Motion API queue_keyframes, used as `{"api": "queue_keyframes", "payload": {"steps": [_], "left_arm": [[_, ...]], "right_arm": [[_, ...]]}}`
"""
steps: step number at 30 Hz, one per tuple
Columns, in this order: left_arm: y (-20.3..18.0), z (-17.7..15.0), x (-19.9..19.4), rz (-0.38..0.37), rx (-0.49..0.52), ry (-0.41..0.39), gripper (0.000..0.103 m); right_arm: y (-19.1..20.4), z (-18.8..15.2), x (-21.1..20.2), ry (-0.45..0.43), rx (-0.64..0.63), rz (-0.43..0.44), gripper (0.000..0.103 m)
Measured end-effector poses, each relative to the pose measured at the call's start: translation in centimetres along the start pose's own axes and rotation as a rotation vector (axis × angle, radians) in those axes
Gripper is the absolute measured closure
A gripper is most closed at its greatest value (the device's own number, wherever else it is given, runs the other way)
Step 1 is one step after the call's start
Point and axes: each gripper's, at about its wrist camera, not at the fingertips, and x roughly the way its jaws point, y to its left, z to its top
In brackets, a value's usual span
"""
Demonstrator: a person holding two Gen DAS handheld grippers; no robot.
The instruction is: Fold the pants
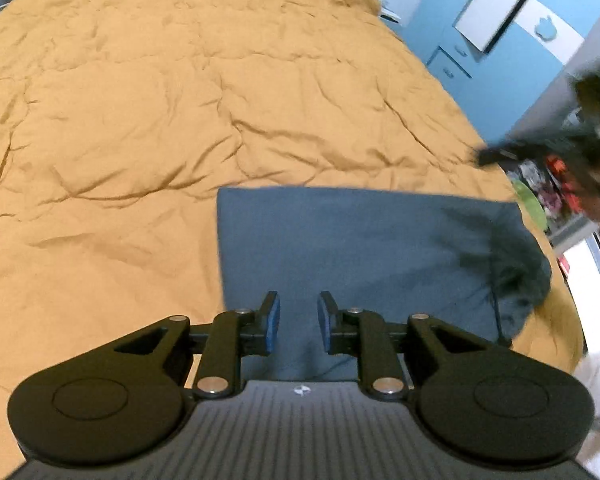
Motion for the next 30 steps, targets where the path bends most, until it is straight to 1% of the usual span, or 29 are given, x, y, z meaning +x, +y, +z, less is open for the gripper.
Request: {"api": "queue_keyframes", "payload": {"steps": [3,4,5,6,7,8,9,10,12,14,16,20,22,23,25,29,30], "left_arm": [[-1.5,0.7,1.1,0.017,-0.005,0.002,0.080],[-2.0,1.1,1.6,0.025,-0.011,0.010,0.079],[-2.4,0.9,1.8,0.035,-0.010,0.017,0.078],[-2.7,1.0,2.1,0.048,-0.009,0.018,0.077],[-2.9,1.2,2.4,0.060,-0.010,0.018,0.073],[-3.2,1.2,2.7,0.072,-0.014,0.020,0.070],[-3.4,1.3,3.0,0.077,-0.018,0.020,0.070],[-3.4,1.4,3.4,0.080,-0.025,0.020,0.070],[-3.3,1.4,4.2,0.081,-0.056,0.032,0.070],[-3.1,1.2,4.8,0.077,-0.088,0.048,0.070],[-3.2,0.9,5.1,0.081,-0.099,0.058,0.070],[-3.3,0.5,5.3,0.095,-0.107,0.069,0.070],[-3.2,0.5,5.4,0.097,-0.115,0.069,0.070],[-3.2,0.5,5.5,0.099,-0.119,0.071,0.070],[-3.1,0.5,5.8,0.102,-0.127,0.073,0.070],[-3.0,0.4,6.0,0.096,-0.133,0.067,0.070],[-2.9,0.4,5.9,0.095,-0.133,0.063,0.070]], "right_arm": [[-4.0,-3.7,-5.5,-0.039,0.101,-0.075,0.045],[-5.3,-5.0,-7.2,-0.052,0.142,-0.096,0.045],[-6.5,-6.1,-8.7,-0.063,0.179,-0.117,0.044],[-7.7,-7.3,-10.0,-0.068,0.213,-0.138,0.041],[-9.0,-8.5,-11.2,-0.065,0.246,-0.157,0.039],[-10.3,-9.8,-12.3,-0.054,0.277,-0.170,0.033],[-11.6,-11.2,-13.0,-0.036,0.307,-0.171,0.027],[-12.7,-12.2,-13.4,-0.026,0.333,-0.161,0.025],[-15.1,-15.1,-13.2,-0.028,0.419,-0.127,0.024],[-17.7,-17.8,-11.9,-0.026,0.515,-0.054,0.024],[-20.0,-20.3,-10.0,-0.026,0.596,0.017,0.025],[-22.9,-23.6,-6.8,-0.057,0.706,0.142,0.030],[-24.0,-24.4,-5.5,-0.083,0.747,0.214,0.031],[-24.3,-24.6,-4.9,-0.095,0.757,0.246,0.034],[-24.7,-24.9,-4.1,-0.110,0.766,0.288,0.041],[-24.6,-25.5,-3.0,-0.118,0.775,0.311,0.068],[-24.4,-25.7,-3.1,-0.127,0.778,0.314,0.072]]}}
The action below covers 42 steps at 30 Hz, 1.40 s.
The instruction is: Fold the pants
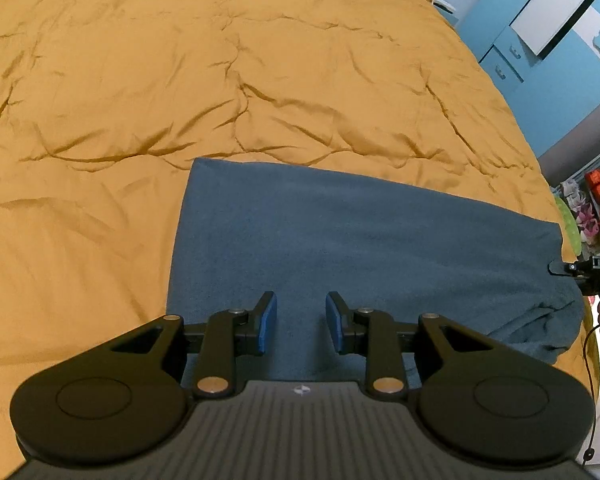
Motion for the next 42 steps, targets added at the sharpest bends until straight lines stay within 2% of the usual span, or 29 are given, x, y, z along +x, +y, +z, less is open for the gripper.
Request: {"api": "queue_keyframes", "payload": {"steps": [3,6,11,14,18,23,26,34,38,39,42], "left_arm": [[0.5,-0.2,-0.6,-0.005,-0.001,-0.021,0.070],[1.1,-0.3,-1.6,-0.008,0.004,-0.047,0.070],[2.9,-1.0,-3.7,-0.055,-0.019,-0.109,0.070],[4.2,-1.7,-4.7,-0.087,-0.038,-0.141,0.070],[5.6,-2.4,-5.6,-0.128,-0.049,-0.171,0.070],[7.3,-2.9,-7.1,-0.173,-0.066,-0.215,0.069],[8.3,-3.0,-7.6,-0.174,-0.077,-0.229,0.063],[10.2,-3.6,-7.4,-0.183,-0.100,-0.225,0.063],[10.4,-3.9,-6.8,-0.184,-0.103,-0.206,0.060],[10.4,-4.0,-6.8,-0.185,-0.102,-0.204,0.059],[10.4,-4.1,-7.1,-0.193,-0.104,-0.210,0.058]], "right_arm": [[1.4,-0.3,-0.8,-0.021,-0.024,0.002,0.078],[4.7,-0.2,-1.8,-0.030,-0.095,-0.037,0.079],[14.8,-0.9,-3.4,-0.017,-0.263,-0.147,0.080],[21.7,-1.6,-3.1,-0.013,-0.357,-0.183,0.080],[29.3,-2.3,0.0,-0.010,-0.395,-0.206,0.080],[36.8,-3.3,7.8,0.029,-0.450,-0.240,0.080],[38.9,-4.3,13.3,0.075,-0.447,-0.265,0.080],[39.0,-7.4,27.0,0.227,-0.425,-0.339,0.081],[37.9,-8.5,30.6,0.265,-0.409,-0.375,0.078],[37.6,-8.6,31.1,0.276,-0.397,-0.375,0.072],[37.9,-9.0,31.6,0.294,-0.388,-0.341,0.070]]}}
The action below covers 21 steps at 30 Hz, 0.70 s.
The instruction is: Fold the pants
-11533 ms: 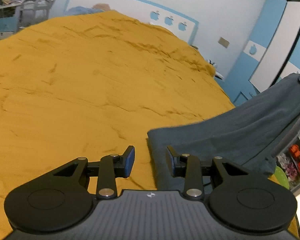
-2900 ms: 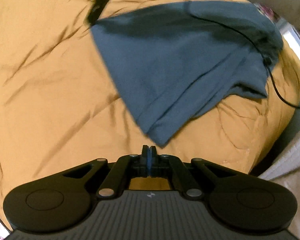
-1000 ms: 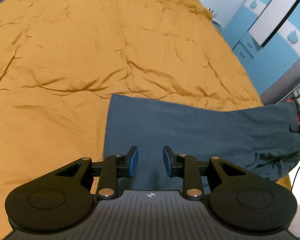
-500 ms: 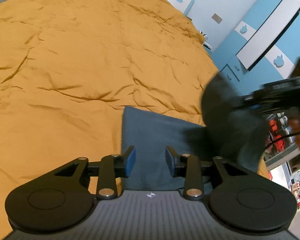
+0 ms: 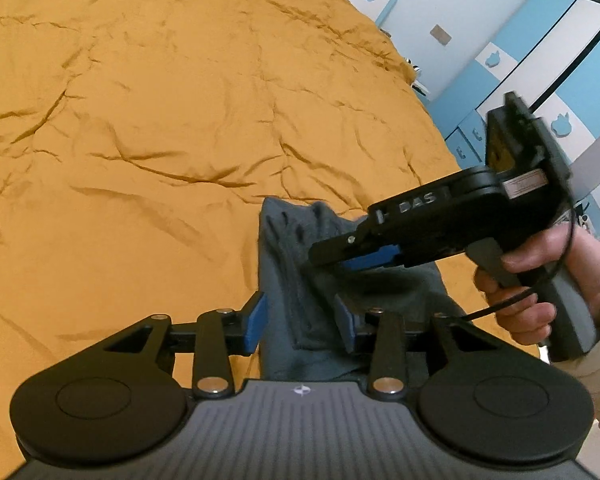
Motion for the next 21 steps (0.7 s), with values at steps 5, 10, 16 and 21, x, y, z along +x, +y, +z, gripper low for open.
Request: {"api": "queue_keyframes", "payload": {"steps": [5,10,16,21], "left_arm": [[-0.6,0.2,-0.8,-0.022,-0.029,-0.029,0.054],[-1.9,0.1,0.0,-0.058,-0.032,-0.027,0.046],[-4.7,-1.6,2.7,0.029,0.059,0.043,0.029],[-4.4,-3.3,3.9,0.031,0.001,0.074,0.029]], "right_arm": [[1.1,-1.0,-4.2,-0.053,-0.065,0.108,0.070],[-1.1,-3.8,-9.6,-0.155,-0.132,0.094,0.070],[-7.5,-10.6,-13.9,-0.254,-0.148,0.001,0.069],[-11.3,-17.8,-15.5,-0.355,-0.187,-0.103,0.053]]}}
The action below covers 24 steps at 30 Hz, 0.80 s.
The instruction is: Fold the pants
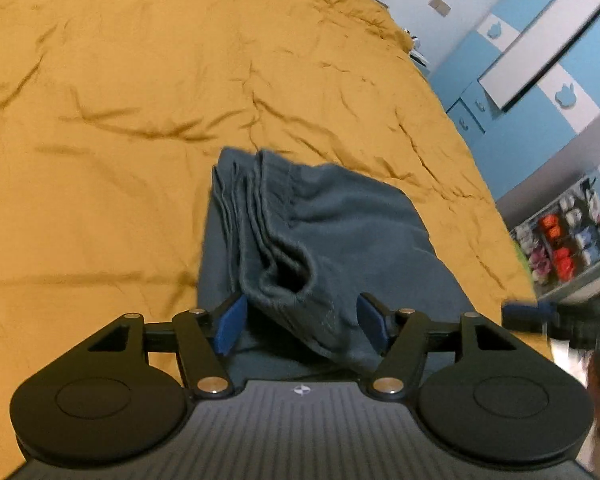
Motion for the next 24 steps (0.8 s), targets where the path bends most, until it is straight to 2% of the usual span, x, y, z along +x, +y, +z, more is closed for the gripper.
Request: {"api": "queue_keyframes", "payload": {"steps": [1,2,4,7,9,10,12,16,19,21,23,24], "left_arm": [[0.2,-0.2,0.3,0.015,-0.014,0.000,0.032],[0.4,-0.3,0.6,0.029,-0.025,0.001,0.047],[0.8,-0.5,1.0,-0.008,-0.052,0.011,0.069],[0.3,-0.4,-0.1,-0.021,-0.049,-0.043,0.076],[-0.2,-0.2,-1.3,-0.034,-0.041,-0.084,0.078],[-0.2,-0.1,-1.8,-0.029,-0.043,-0.093,0.078],[0.3,-0.1,-2.1,-0.006,-0.045,-0.096,0.079],[3.6,-1.8,0.7,0.005,-0.138,-0.010,0.080],[4.8,-3.0,2.0,0.003,-0.179,0.012,0.080],[4.9,-3.2,2.1,-0.001,-0.173,0.024,0.079],[4.7,-2.6,1.8,0.017,-0.151,0.045,0.068],[4.6,-2.4,1.6,0.021,-0.138,0.055,0.066]], "right_arm": [[-0.4,-1.4,-0.5,-0.006,0.002,0.005,0.053],[-0.7,-2.5,-0.8,-0.010,0.004,0.012,0.051],[-0.8,-4.8,-0.8,-0.013,-0.005,0.014,0.050],[0.0,-6.9,0.0,-0.016,-0.060,-0.001,0.053],[0.4,-7.2,0.7,-0.028,-0.075,-0.017,0.070],[0.3,-7.2,0.9,-0.040,-0.069,-0.015,0.076],[0.5,-6.9,1.0,-0.052,-0.057,-0.003,0.103],[0.5,-7.7,1.8,-0.015,-0.064,-0.005,0.103],[0.0,-8.8,3.3,0.030,-0.055,-0.015,0.103],[-0.2,-9.3,3.6,0.044,-0.044,-0.018,0.103],[-0.4,-9.6,3.4,0.064,-0.044,-0.020,0.103],[-0.5,-9.6,3.2,0.072,-0.047,-0.026,0.103]]}}
